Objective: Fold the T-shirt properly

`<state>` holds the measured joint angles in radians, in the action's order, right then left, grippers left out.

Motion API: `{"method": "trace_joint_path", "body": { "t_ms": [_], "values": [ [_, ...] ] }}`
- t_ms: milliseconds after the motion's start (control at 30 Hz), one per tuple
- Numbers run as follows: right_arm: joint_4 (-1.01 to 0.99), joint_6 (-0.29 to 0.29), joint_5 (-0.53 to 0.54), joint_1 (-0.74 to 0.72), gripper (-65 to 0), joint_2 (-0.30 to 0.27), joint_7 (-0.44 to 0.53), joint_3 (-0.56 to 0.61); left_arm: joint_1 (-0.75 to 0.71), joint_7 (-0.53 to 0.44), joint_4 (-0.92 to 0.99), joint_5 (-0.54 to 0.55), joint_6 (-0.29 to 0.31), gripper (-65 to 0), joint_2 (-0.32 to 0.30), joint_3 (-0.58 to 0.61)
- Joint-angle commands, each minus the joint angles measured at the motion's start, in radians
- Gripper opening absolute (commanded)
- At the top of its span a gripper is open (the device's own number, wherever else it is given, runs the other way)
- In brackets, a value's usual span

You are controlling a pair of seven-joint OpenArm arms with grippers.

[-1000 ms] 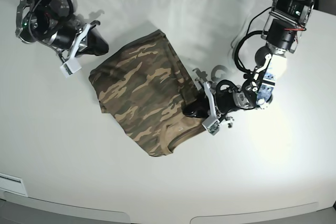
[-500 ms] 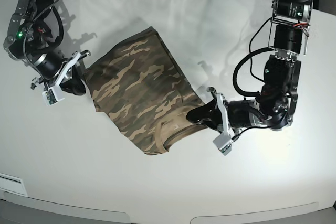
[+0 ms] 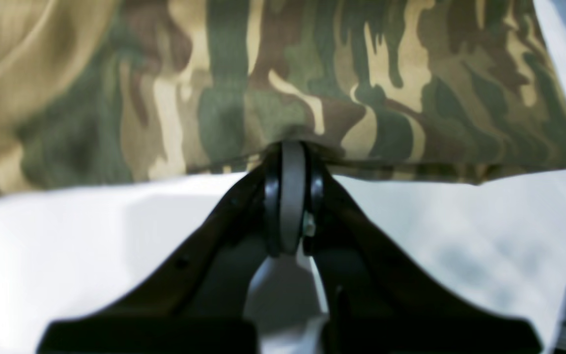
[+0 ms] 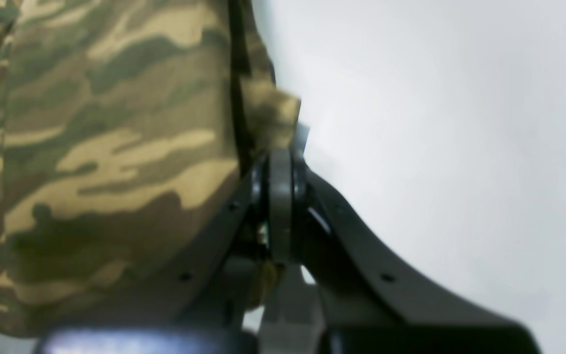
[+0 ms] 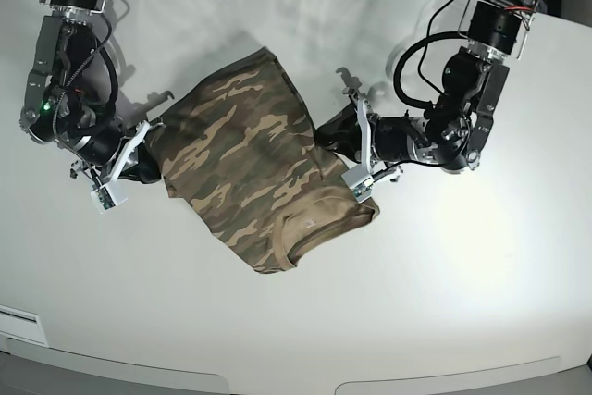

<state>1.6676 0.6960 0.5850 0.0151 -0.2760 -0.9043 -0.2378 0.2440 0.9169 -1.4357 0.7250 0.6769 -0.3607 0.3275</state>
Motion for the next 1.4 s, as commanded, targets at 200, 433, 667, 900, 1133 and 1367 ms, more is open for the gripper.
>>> {"method": "trace_joint_path", "body": {
  "t_ms": [200,433,667,900,1133,1367],
  "values": [
    [0.027,0.002,0.135,0.103,-65.0,-0.009,-0.003,-0.005,0.109,-0.095,0.173,-0.097,-0.006,-65.0,-0.004,0.021],
    [0.128,0.002,0.155,0.206,-65.0,-0.006,-0.008,-0.005,0.209,-0.169,0.401,-0.097,0.021,-65.0,0.03,0.021],
    [0.229,-0.012,0.167,0.276,-65.0,0.037,-0.016,-0.005,0.236,-0.18,0.412,-0.097,0.021,-65.0,0.076,0.021],
    [0.28,-0.1,0.028,0.274,-65.0,0.046,-0.012,-0.041,0.295,-0.064,0.388,0.006,0.021,-65.0,0.05,0.016],
    [0.424,-0.155,0.193,0.276,-65.0,0.046,-0.023,-0.156,0.319,0.245,0.375,0.49,0.021,-65.0,-0.028,0.016],
    [0.454,0.002,0.646,0.279,-65.0,0.047,-0.191,-0.257,0.301,0.476,0.354,0.759,0.021,-65.0,-0.092,0.003]
  ]
}}
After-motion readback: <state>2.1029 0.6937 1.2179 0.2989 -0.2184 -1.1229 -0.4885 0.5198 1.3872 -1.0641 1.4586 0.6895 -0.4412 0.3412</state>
